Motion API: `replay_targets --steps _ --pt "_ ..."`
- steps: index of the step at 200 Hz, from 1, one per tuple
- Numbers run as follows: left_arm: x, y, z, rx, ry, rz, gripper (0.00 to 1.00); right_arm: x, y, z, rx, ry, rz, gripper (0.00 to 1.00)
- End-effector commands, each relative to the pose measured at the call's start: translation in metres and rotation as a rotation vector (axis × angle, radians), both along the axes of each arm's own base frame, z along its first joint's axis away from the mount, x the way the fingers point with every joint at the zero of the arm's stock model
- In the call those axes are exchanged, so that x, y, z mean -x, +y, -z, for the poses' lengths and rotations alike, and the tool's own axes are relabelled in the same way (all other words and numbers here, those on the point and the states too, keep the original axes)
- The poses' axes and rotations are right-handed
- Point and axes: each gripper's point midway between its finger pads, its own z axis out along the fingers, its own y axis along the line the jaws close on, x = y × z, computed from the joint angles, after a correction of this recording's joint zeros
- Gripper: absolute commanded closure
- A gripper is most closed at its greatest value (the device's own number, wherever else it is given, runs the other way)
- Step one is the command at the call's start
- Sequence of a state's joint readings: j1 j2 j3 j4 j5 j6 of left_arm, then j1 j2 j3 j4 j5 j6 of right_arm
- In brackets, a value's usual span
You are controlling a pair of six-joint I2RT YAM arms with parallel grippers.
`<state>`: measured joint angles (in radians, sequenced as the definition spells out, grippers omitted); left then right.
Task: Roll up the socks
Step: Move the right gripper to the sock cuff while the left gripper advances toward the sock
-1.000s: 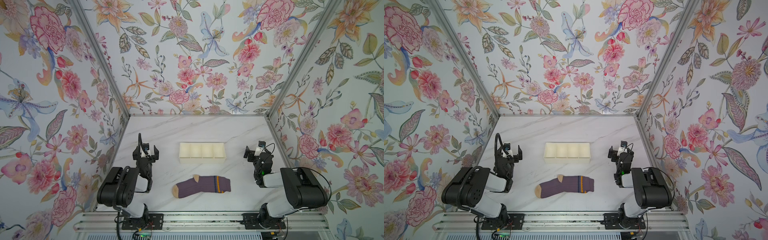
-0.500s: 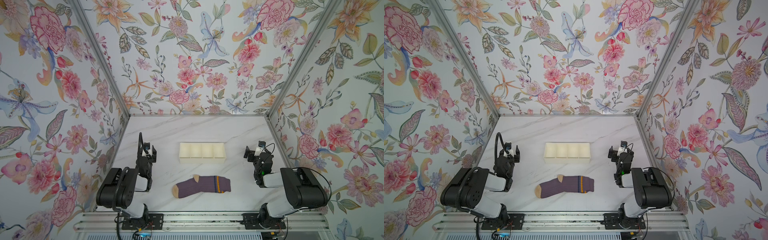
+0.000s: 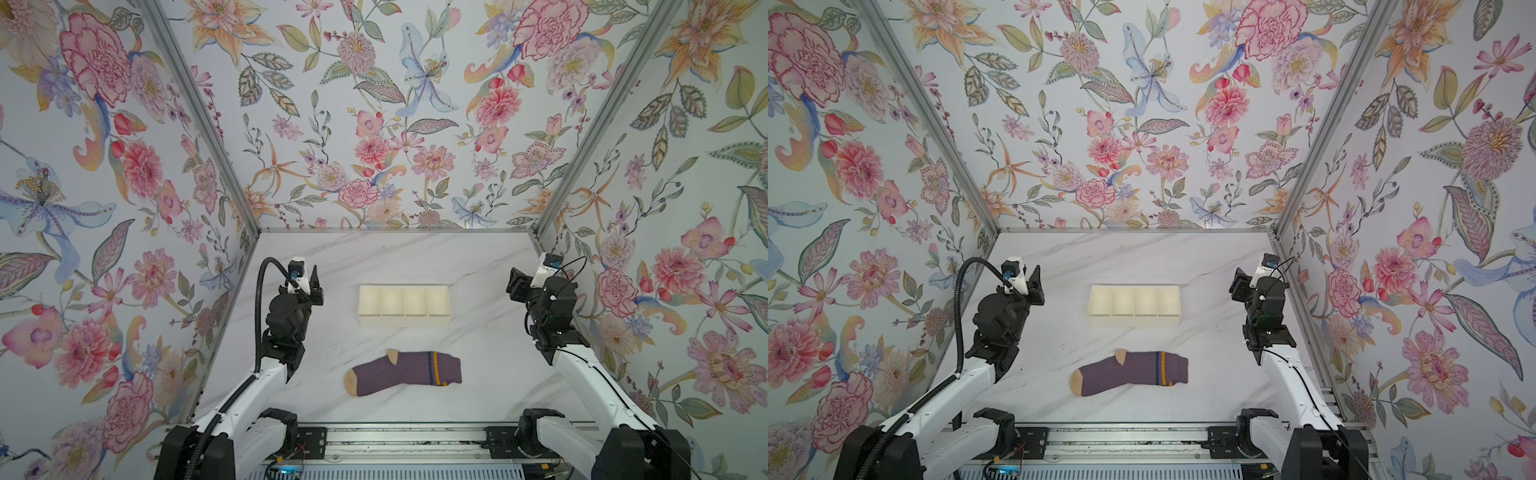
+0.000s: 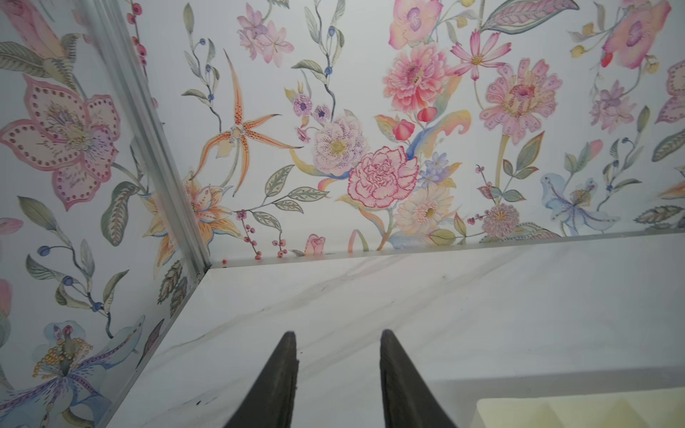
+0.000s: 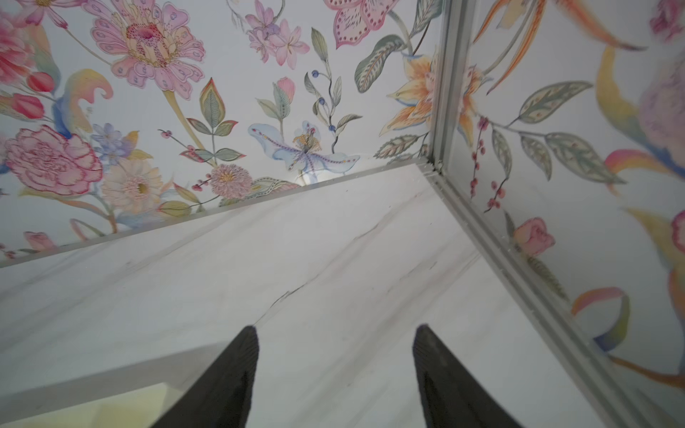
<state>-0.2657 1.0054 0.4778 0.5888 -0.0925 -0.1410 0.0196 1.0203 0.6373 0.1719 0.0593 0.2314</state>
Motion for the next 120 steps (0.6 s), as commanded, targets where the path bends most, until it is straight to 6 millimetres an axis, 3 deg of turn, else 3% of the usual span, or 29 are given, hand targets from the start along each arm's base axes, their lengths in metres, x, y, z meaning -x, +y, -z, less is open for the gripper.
replay_targets --steps 1,36,59,120 --pt "0.014 -0.023 0.018 -0.015 0.146 0.067 0.65 0.062 0.041 0.075 -0.185 0.443 -0.1 0.42" --pt "0.03 -0.038 0.025 -0.012 0.215 0.126 0.73 0.124 0.093 0.107 -0.276 0.685 -0.22 0.48" --pt "0.038 -0.049 0.035 0.0 0.248 0.164 0.77 0.154 0.108 0.128 -0.263 0.824 -0.254 0.56" --pt "0.05 -0.089 0.071 -0.042 0.35 0.245 0.78 0.193 0.129 0.166 -0.245 0.979 -0.29 0.68"
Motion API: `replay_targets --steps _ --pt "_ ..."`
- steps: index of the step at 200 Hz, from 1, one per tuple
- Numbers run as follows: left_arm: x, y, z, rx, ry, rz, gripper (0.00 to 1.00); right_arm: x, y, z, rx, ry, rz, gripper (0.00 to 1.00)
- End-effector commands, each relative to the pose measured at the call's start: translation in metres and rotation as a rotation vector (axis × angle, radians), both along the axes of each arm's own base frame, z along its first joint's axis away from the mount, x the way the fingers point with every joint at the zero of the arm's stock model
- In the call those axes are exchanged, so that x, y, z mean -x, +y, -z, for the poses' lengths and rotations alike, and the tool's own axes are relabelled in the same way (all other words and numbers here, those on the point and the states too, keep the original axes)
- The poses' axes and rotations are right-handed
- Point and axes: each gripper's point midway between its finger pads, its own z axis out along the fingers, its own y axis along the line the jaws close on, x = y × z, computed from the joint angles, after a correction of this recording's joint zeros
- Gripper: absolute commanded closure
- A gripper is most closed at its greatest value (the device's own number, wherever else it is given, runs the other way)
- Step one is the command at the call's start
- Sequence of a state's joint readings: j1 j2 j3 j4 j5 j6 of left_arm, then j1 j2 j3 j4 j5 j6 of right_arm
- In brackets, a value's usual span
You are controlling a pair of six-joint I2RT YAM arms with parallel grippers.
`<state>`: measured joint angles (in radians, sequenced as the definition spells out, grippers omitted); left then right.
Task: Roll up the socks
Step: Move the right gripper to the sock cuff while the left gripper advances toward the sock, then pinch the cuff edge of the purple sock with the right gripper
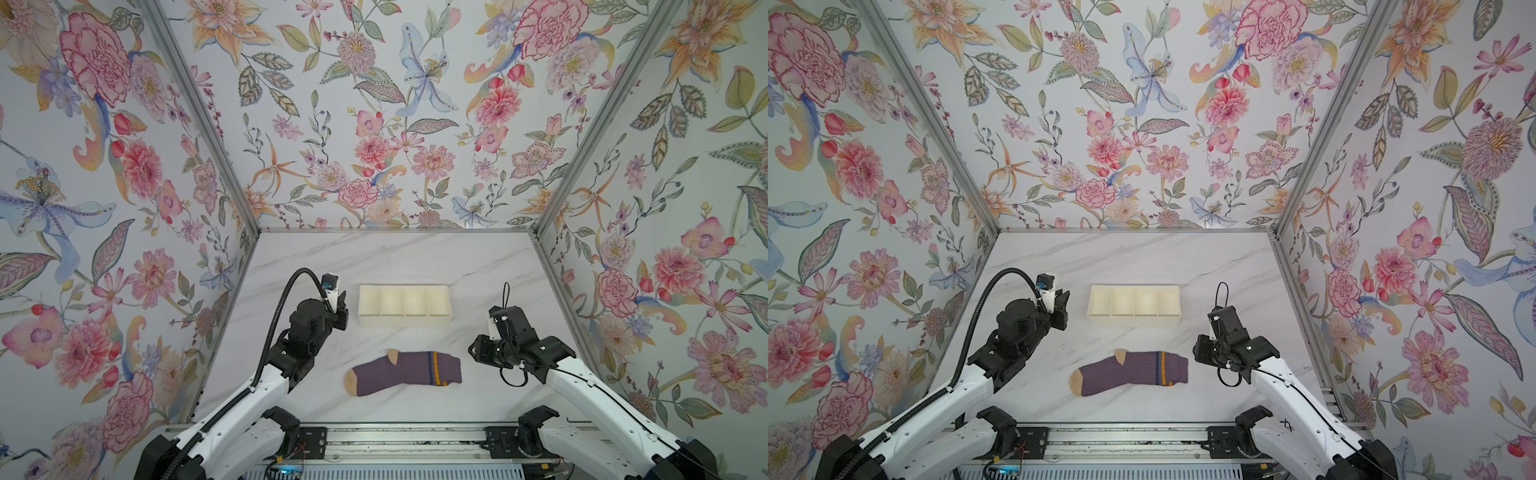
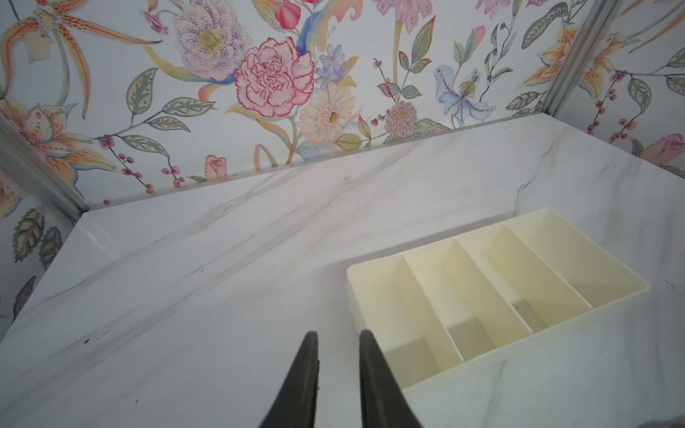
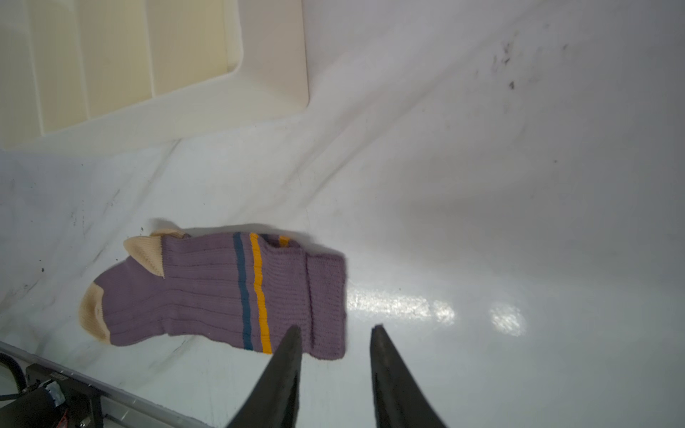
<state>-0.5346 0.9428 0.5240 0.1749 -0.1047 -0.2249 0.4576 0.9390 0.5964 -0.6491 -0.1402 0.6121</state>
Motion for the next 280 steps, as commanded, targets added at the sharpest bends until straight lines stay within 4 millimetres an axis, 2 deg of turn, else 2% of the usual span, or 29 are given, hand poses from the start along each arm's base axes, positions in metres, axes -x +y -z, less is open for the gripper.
replay_targets --steps 1,36,75,162,214,280 --pt "0.004 -0.008 0.017 -0.009 0.054 0.005 0.77 0.023 0.003 0.021 0.015 0.114 0.008 0.68" --pt "0.0 -0.024 0.023 -0.001 0.087 0.048 0.77 0.03 0.014 0.038 0.029 0.142 -0.02 0.69" --pt "-0.004 -0.038 0.029 -0.011 0.109 0.076 0.8 0.03 0.021 0.048 0.069 0.15 -0.046 0.71" --pt "-0.007 -0.045 0.038 -0.01 0.132 0.092 0.82 0.024 0.021 0.057 0.1 0.15 -0.034 0.73" --pt "-0.007 -0.046 0.041 -0.015 0.138 0.095 0.82 0.027 0.028 0.063 0.117 0.161 -0.064 0.75" --pt "-0.008 -0.048 0.044 -0.024 0.144 0.1 0.83 0.029 0.027 0.073 0.162 0.185 -0.071 0.8"
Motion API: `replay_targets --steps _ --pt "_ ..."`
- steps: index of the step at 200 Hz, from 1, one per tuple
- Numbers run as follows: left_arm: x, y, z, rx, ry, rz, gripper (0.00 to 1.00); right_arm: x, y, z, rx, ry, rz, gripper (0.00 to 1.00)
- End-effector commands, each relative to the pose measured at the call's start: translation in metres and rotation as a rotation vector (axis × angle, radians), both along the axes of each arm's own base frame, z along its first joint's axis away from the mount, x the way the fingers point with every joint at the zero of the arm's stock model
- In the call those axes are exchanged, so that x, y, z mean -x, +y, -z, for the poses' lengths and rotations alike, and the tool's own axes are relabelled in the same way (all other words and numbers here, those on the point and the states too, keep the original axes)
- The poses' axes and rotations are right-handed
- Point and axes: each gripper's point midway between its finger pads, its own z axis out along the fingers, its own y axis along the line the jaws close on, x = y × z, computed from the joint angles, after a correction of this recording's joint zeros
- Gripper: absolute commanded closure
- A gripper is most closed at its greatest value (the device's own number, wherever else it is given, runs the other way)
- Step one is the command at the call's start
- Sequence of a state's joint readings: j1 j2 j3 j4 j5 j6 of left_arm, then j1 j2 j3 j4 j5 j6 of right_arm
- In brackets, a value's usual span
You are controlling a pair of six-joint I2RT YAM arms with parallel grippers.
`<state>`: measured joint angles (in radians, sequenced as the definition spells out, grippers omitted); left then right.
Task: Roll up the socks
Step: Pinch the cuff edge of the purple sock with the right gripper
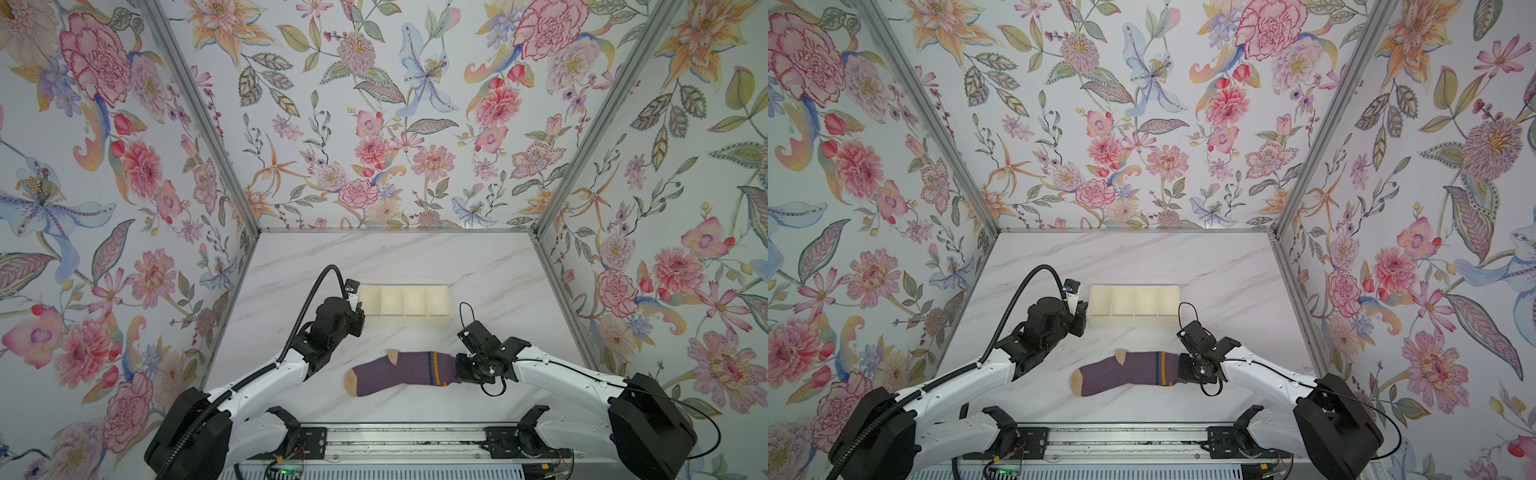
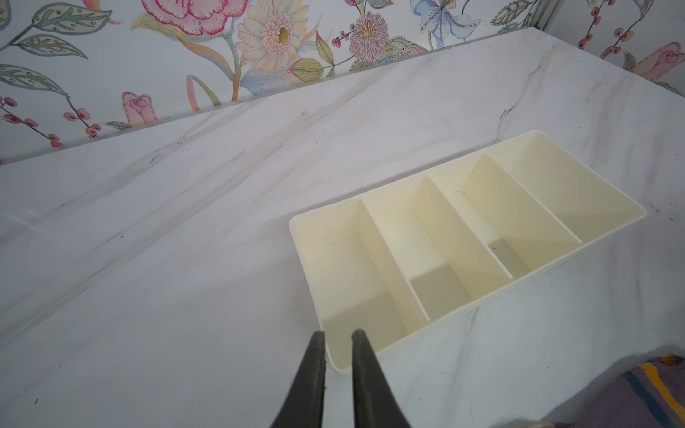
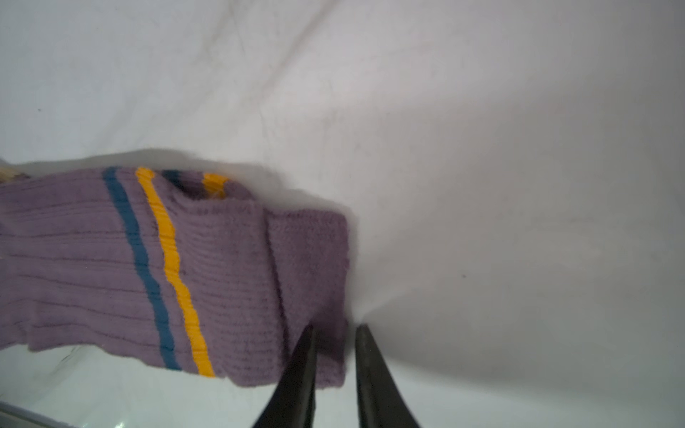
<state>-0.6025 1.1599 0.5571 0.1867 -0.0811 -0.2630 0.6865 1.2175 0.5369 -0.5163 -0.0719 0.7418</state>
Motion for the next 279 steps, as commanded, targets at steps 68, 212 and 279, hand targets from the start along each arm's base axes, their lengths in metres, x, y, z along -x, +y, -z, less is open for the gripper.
replay_targets --steps 68,212,279 --pt "-0.005 -0.014 -0.009 0.027 -0.007 0.034 0.85 -0.001 -0.006 0.004 0.044 -0.031 0.006 0.9" --pt "-0.004 -0.024 -0.013 0.051 0.006 0.067 0.91 -0.013 0.003 -0.017 0.113 -0.167 -0.05 1.0" --pt "-0.003 -0.027 -0.013 0.051 0.01 0.077 0.91 -0.022 0.016 -0.042 0.103 -0.268 -0.087 1.0"
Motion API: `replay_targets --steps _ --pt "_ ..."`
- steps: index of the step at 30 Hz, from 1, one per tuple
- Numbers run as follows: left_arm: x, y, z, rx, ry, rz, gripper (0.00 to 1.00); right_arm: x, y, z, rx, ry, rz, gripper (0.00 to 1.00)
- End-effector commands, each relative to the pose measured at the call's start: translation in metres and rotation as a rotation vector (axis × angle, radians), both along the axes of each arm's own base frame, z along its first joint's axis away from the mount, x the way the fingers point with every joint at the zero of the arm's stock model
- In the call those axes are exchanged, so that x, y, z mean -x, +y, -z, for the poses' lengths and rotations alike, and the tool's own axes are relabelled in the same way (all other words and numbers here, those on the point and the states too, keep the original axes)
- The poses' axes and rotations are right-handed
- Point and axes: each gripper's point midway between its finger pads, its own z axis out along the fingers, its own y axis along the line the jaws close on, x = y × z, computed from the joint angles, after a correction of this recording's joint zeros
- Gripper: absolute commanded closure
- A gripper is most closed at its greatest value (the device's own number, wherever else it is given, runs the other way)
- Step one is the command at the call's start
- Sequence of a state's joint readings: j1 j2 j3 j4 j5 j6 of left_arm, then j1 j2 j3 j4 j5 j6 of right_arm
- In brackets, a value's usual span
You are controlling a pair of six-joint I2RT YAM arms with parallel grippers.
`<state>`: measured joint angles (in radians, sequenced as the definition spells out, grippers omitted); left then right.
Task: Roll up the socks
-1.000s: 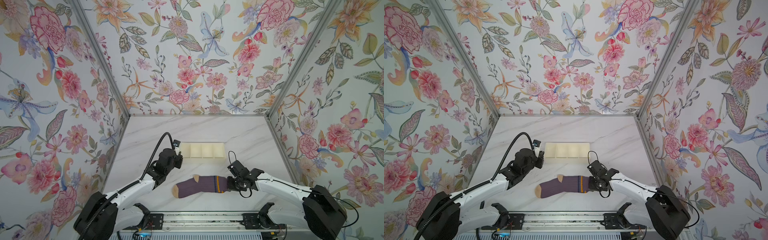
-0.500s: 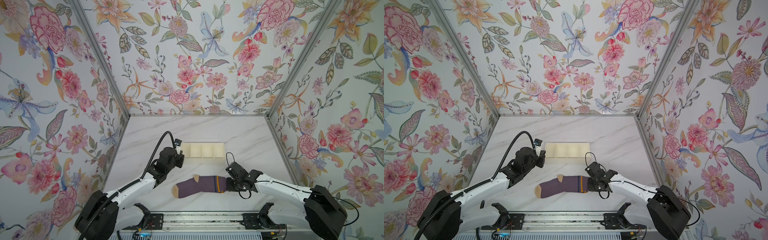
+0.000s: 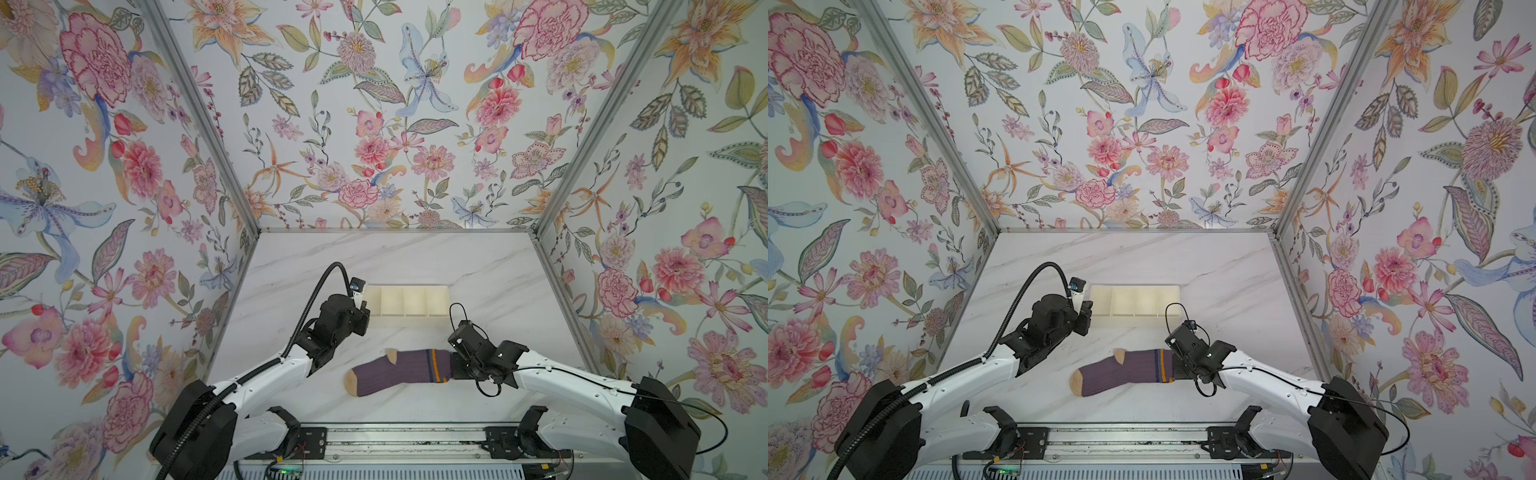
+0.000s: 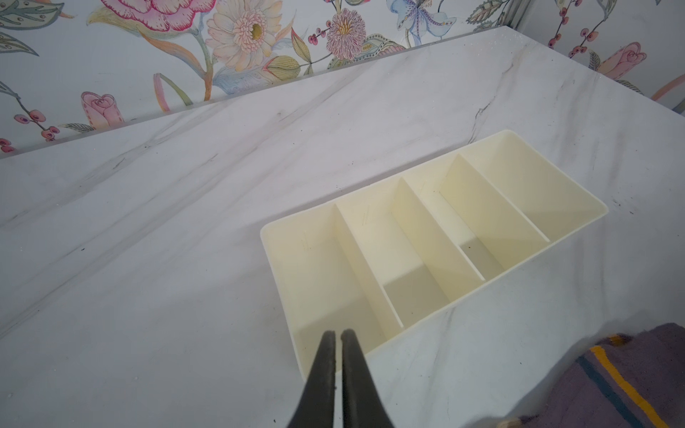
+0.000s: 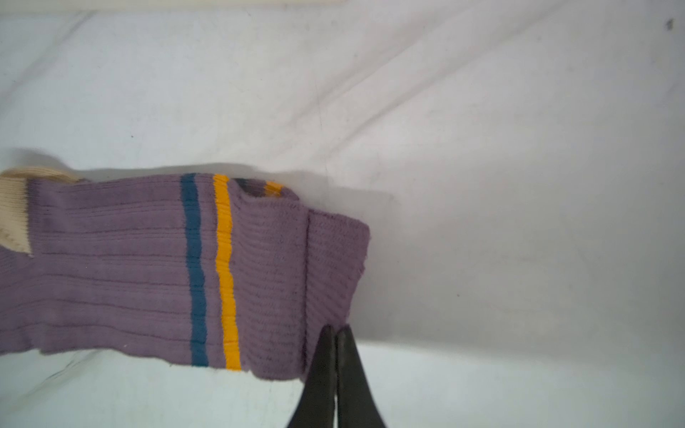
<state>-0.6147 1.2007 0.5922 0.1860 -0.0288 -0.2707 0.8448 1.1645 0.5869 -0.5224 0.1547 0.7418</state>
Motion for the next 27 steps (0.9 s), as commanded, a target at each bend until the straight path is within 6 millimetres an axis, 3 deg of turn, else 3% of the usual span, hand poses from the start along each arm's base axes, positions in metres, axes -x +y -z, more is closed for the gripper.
replay_targets --steps 1,27 --pt "-0.002 -0.011 -0.012 0.03 -0.012 0.022 0.91 -0.007 0.003 -0.014 0.014 -0.05 -0.006 1.0" --pt "0.0 -0.014 -0.005 0.029 0.006 0.038 0.91 -0.015 0.079 -0.032 -0.049 -0.115 -0.248 1.0"
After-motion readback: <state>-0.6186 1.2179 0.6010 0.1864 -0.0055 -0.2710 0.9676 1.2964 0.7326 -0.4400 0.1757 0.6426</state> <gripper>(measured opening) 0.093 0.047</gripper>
